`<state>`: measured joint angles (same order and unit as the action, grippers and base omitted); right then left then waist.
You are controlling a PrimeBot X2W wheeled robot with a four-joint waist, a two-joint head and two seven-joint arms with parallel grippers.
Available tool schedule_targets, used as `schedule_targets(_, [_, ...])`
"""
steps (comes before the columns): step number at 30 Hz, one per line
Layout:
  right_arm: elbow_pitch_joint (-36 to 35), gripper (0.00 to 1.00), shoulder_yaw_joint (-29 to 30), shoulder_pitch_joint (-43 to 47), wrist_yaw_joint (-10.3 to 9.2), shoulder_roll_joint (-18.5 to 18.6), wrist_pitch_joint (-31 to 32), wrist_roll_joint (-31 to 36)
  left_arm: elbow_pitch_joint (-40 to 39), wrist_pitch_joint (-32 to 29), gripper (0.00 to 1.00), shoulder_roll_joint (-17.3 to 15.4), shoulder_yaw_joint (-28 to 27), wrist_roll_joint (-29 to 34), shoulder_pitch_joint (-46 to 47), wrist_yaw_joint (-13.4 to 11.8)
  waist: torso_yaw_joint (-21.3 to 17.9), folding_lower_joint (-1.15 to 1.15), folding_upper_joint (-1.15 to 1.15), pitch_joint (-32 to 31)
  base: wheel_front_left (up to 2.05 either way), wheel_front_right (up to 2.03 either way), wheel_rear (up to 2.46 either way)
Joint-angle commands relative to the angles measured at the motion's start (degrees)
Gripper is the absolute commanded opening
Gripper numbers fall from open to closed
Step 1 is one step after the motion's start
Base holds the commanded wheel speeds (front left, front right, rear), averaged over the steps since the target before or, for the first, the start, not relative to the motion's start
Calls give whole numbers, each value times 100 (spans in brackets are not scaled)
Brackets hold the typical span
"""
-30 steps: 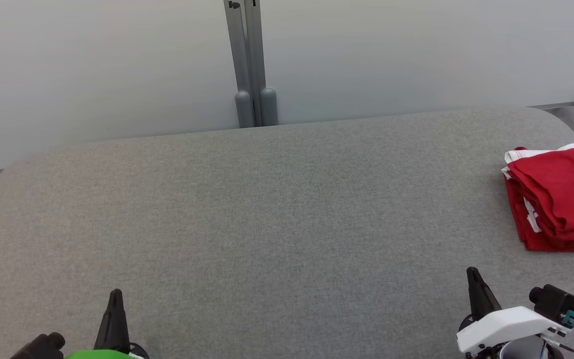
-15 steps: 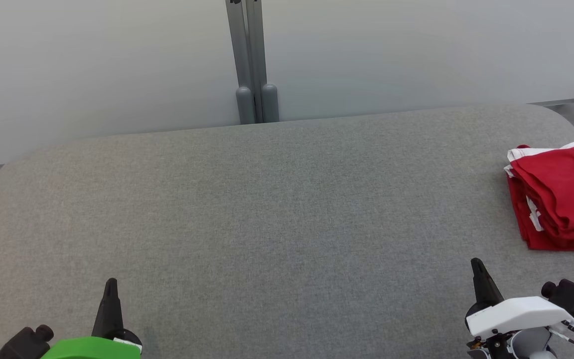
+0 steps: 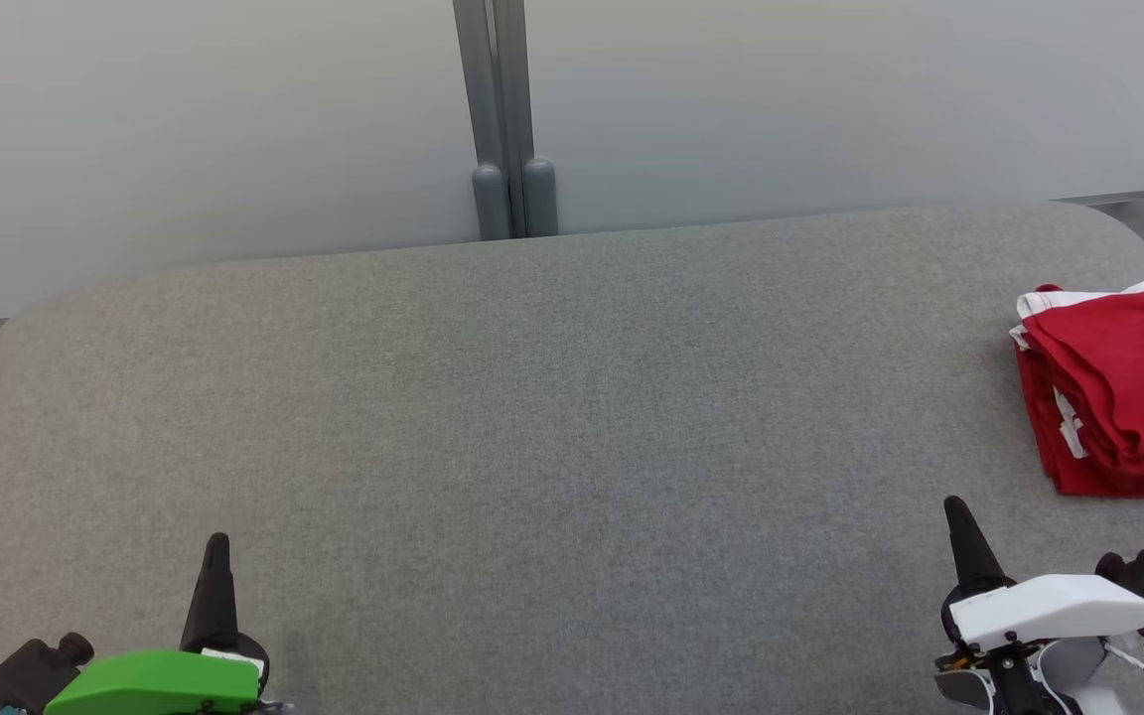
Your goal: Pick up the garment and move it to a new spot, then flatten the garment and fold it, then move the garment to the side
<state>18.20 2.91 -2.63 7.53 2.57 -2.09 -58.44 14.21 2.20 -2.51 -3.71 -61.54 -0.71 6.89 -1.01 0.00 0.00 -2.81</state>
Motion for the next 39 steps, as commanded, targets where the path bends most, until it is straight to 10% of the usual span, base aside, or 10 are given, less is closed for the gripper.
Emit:
schedule_targets(1, [-95,0,27,-130,-2,29,39,-176,-61,-39,0,-35,-37,-181,168,34,3,0,0,7,0,0,0])
schedule_targets(39, [-312,0,248,-288,-2,39,572,-2216,-39,-576,0,-49,-199,-2019,543,62,58,0,0,170,0,0,0])
